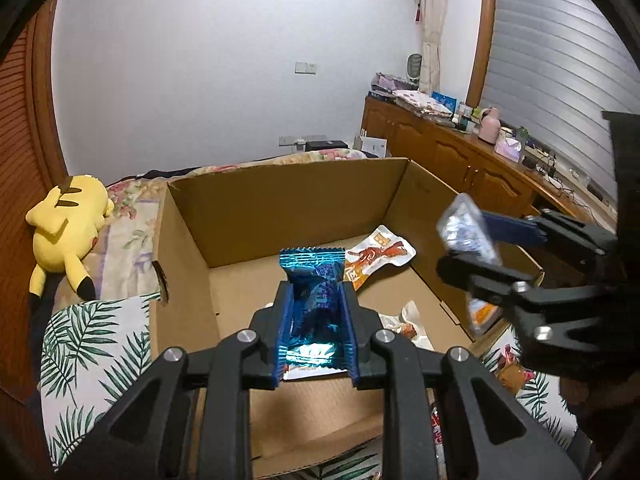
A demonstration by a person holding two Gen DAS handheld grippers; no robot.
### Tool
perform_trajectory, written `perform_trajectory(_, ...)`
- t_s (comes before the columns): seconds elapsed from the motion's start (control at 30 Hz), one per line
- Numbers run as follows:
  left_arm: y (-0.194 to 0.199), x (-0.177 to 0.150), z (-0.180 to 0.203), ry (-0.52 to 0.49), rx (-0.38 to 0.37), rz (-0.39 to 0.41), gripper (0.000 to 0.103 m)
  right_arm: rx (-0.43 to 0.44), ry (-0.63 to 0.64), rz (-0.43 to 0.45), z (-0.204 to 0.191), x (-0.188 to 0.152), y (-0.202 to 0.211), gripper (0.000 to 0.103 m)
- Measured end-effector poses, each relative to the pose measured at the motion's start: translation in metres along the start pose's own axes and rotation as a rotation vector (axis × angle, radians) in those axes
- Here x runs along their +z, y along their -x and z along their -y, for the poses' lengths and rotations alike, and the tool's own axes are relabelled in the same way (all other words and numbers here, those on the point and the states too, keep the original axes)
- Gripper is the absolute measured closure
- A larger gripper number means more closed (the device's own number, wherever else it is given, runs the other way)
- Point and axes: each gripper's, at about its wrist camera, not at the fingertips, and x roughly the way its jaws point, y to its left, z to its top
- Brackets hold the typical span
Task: Organize snacks
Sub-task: 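Carry both held snacks over the box and open both grippers, then withdraw both tools from the box toward the remaining snacks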
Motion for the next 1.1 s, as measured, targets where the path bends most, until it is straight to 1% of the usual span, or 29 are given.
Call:
perform_trajectory(0.1,-0.001,-0.002,0.002,-0.01,0.011,-0.005,0.082,0.01,-0.024,-0.032,0.002,-0.004,-0.014,0.047)
perform_trajectory(0.2,-0.002,-0.001,0.003,-0.015,0.011,-0.009,0.079,0.01,-0.043,-0.059,0.005,-0.01,-0.025,0.047)
perform_trajectory(0.27,-0.001,0.0,0.004,-0.016,0.011,-0.008,0.079,0.017,-0.061,-0.072,0.008,-0.012,-0.029,0.047)
perform_trajectory(0.33,-0.001,0.001,0.003,-0.019,0.008,-0.009,0.076,0.028,-0.08,-0.085,0.01,-0.015,-0.033,0.046)
perform_trajectory(0.43,0.0,0.001,0.002,-0.019,0.017,-0.01,0.075,0.025,-0.096,-0.098,0.014,-0.019,-0.036,0.046)
perform_trajectory(0.6,0.011,-0.003,0.0,0.003,0.002,-0.003,0.071,0.039,-0.12,-0.105,0.015,-0.024,-0.034,0.045)
perform_trajectory(0.7,0.024,-0.005,0.005,-0.005,0.003,0.009,0.068,0.047,-0.131,-0.111,0.015,-0.025,-0.032,0.044)
perform_trajectory(0.8,0.036,-0.007,0.009,-0.02,0.004,0.022,0.066,0.038,-0.133,-0.095,0.014,-0.025,-0.021,0.044)
perform_trajectory(0.93,0.052,-0.01,0.014,-0.02,0.001,0.039,0.064,0.039,-0.141,-0.082,0.013,-0.022,-0.009,0.04)
perform_trajectory(1.0,0.057,-0.012,0.017,-0.02,0.004,0.039,0.062,0.058,-0.153,-0.078,0.016,-0.021,-0.005,0.036)
perform_trajectory(1.07,0.061,-0.015,0.019,-0.021,0.003,0.039,0.061,0.072,-0.171,-0.093,0.019,-0.021,-0.004,0.032)
perform_trajectory(1.1,0.064,-0.017,0.02,-0.019,0.004,0.037,0.06,0.079,-0.177,-0.101,0.021,-0.021,-0.004,0.032)
